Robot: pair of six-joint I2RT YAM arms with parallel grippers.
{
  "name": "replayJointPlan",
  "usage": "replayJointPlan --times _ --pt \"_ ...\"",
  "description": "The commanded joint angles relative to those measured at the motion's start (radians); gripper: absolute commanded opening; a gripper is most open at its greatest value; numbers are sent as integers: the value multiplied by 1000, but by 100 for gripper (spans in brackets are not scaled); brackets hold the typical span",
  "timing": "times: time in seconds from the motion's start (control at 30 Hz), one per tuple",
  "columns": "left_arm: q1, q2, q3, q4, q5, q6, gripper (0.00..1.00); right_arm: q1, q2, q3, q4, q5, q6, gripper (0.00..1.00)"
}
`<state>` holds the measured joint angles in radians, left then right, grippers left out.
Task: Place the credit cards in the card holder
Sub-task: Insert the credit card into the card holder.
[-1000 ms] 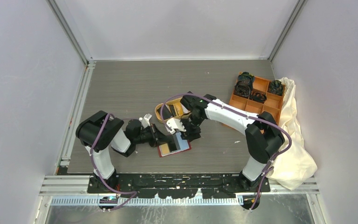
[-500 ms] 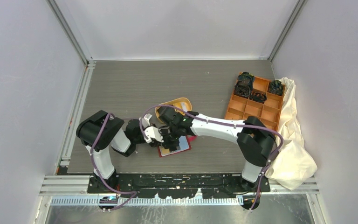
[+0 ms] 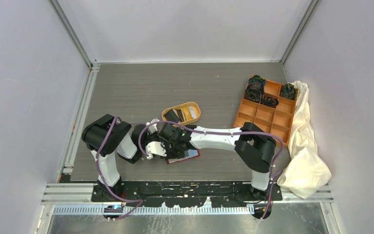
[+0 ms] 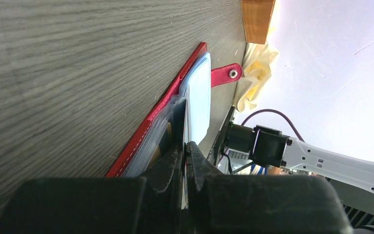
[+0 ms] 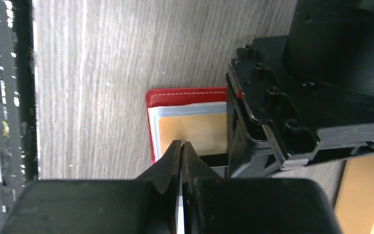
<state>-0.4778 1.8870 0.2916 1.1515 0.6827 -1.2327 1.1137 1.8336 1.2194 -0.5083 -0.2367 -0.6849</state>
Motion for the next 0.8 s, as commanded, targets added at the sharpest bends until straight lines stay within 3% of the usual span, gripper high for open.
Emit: replayJointPlan --times 0.0,0.3,0.77 --pt "-2 32 -2 -46 -40 36 7 -2 -5 39 21 81 -39 6" --pt "-2 29 -4 -47 -39 35 9 -4 -12 20 0 162 -99 6" --pt "-2 28 -2 -49 -35 34 15 -74 -27 8 -53 165 -128 6"
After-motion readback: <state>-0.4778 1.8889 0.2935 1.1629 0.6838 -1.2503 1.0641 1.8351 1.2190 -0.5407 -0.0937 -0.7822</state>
